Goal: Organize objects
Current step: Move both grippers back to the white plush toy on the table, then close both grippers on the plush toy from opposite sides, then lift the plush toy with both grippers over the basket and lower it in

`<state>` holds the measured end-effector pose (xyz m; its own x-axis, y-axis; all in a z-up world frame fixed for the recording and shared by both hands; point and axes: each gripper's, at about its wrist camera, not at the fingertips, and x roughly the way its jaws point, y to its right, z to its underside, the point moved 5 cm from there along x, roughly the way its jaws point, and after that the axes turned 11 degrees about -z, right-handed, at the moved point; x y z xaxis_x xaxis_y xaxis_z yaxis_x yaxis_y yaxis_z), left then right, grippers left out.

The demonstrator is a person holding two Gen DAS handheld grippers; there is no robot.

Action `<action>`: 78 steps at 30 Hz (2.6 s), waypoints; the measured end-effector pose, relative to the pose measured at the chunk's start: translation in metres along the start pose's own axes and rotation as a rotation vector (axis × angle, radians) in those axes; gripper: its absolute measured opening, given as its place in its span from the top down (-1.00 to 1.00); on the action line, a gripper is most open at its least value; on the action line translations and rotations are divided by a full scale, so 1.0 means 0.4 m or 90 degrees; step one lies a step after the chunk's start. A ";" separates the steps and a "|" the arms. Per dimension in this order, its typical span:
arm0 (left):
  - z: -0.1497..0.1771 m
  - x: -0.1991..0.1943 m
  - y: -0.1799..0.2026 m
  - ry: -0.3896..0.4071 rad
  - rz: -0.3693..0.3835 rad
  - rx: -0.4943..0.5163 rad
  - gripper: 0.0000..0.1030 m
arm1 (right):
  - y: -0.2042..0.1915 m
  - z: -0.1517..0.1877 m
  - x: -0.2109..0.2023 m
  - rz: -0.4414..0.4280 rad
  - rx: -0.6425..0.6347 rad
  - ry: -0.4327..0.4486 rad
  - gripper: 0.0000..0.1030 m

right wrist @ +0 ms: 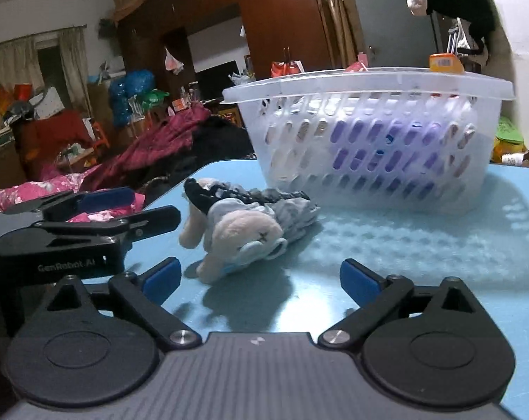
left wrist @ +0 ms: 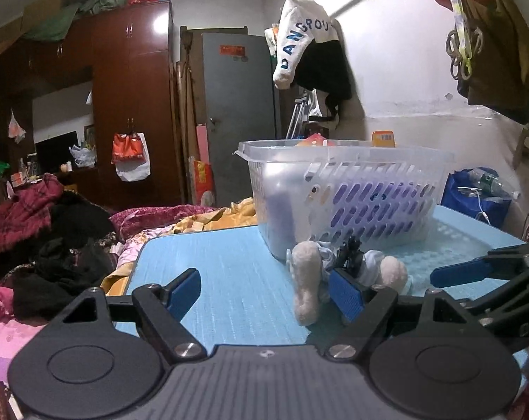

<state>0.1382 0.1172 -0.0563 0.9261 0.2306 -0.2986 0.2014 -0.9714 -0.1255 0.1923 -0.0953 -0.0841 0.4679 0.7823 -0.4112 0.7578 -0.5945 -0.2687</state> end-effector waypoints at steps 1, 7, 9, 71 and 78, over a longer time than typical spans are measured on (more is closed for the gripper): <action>-0.001 0.001 -0.001 0.000 0.000 0.002 -0.61 | -0.001 -0.001 0.003 0.003 0.002 -0.003 -0.88; 0.003 0.017 -0.004 -0.022 0.019 -0.010 -0.59 | -0.006 0.014 0.019 0.004 0.010 -0.024 -0.56; 0.002 0.023 -0.004 -0.028 0.036 -0.014 -0.59 | -0.004 0.016 0.024 0.010 0.013 -0.029 -0.46; -0.188 -0.110 0.235 0.112 0.100 0.106 0.69 | 0.059 -0.162 -0.260 0.007 -0.130 0.064 0.80; -0.200 -0.079 0.276 0.097 0.100 0.128 0.69 | 0.086 -0.150 -0.224 -0.012 -0.113 0.039 0.82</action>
<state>0.1566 -0.0020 0.0151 0.9812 0.0531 -0.1858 -0.0007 -0.9605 -0.2782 0.2038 -0.1748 -0.0040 0.4754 0.8059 -0.3528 0.8325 -0.5418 -0.1159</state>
